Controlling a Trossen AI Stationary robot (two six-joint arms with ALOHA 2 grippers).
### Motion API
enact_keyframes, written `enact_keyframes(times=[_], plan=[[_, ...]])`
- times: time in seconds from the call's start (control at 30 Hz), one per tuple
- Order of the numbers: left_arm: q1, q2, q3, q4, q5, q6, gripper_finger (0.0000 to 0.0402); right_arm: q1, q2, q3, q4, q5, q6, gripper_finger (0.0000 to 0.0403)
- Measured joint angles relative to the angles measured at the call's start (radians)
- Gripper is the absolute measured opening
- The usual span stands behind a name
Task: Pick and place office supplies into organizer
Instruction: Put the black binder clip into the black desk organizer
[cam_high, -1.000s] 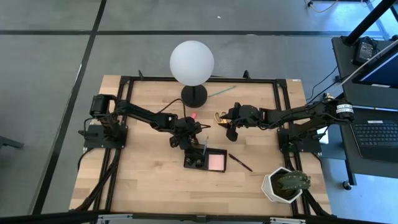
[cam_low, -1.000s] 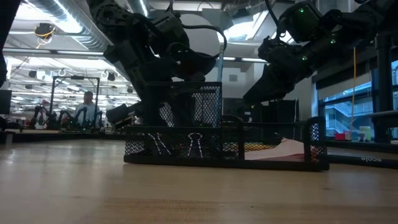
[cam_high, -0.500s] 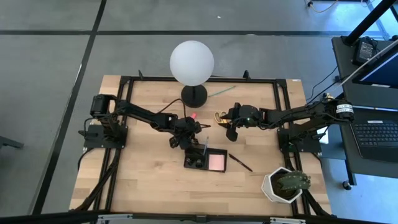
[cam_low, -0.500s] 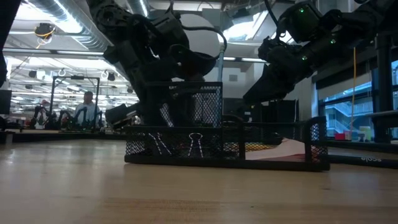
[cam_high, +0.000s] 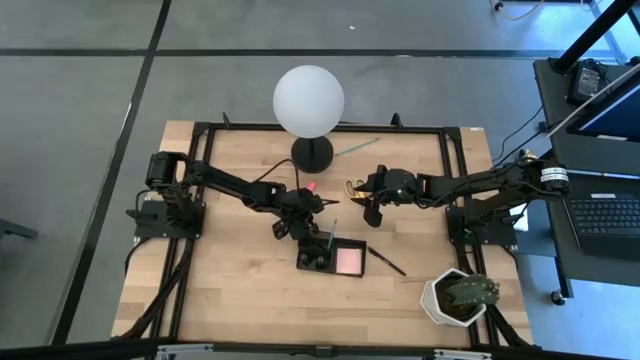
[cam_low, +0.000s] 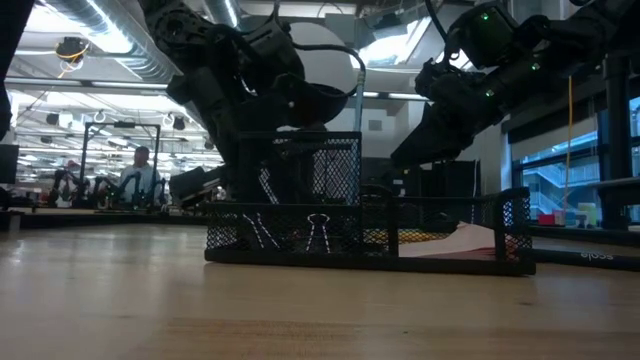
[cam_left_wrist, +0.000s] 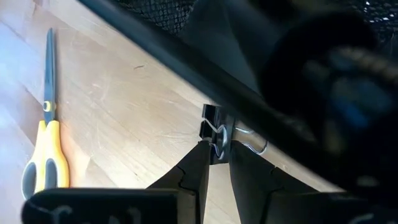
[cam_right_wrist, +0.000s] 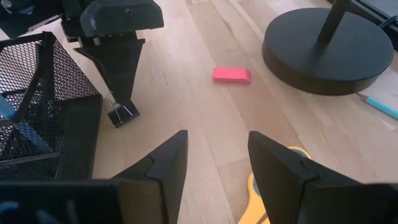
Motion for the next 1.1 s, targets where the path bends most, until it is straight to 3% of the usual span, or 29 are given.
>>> enact_keyframes(times=[0.5, 0.9, 1.1], plan=[[-0.006, 0.000, 0.000, 0.026, 0.053, -0.001, 0.0055, 0.000, 0.000, 0.000, -0.005, 0.000, -0.004, 0.0171], [-0.006, -0.004, 0.003, 0.016, -0.002, -0.020, 0.0005, 0.000, 0.000, 0.000, -0.006, 0.000, -0.004, 0.0171], [-0.011, -0.005, 0.003, 0.015, -0.012, -0.060, 0.0003, 0.000, 0.000, 0.000, -0.006, 0.000, -0.002, 0.0171]])
